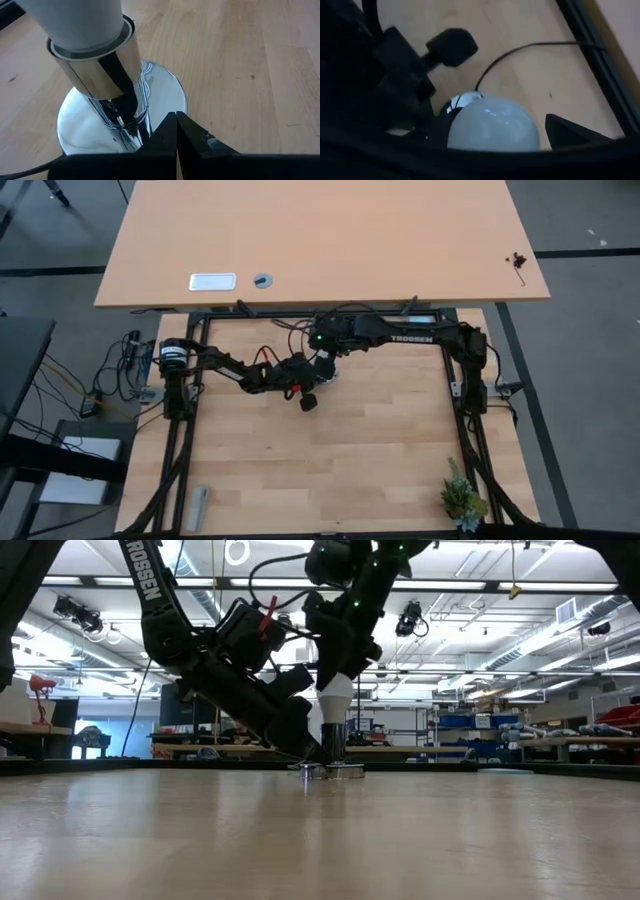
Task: Screw lightbulb
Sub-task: Remove the lightbulb from the lamp
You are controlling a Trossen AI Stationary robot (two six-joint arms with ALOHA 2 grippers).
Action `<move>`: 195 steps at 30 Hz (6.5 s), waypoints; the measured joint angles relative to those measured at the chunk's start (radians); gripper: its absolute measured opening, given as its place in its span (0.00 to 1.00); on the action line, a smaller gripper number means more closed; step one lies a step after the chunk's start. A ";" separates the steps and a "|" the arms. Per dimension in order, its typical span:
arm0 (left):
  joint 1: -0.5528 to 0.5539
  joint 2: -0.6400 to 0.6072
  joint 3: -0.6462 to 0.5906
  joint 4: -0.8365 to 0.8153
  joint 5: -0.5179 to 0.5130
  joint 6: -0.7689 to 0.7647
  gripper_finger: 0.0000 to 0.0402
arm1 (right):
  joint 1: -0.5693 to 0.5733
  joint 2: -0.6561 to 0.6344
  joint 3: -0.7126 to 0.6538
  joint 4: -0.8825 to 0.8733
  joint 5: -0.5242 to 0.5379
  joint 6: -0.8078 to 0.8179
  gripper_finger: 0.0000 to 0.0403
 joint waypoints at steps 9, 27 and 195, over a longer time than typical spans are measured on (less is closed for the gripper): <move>0.000 0.000 -0.001 0.001 0.000 0.002 0.01 | -0.035 0.011 0.001 -0.003 -0.121 -0.377 0.71; 0.000 0.000 -0.001 0.002 -0.010 0.002 0.01 | 0.004 -0.021 0.000 0.001 -0.150 -0.591 0.79; 0.000 0.000 -0.001 -0.016 0.004 -0.001 0.01 | -0.045 -0.022 -0.010 -0.025 -0.115 0.001 0.72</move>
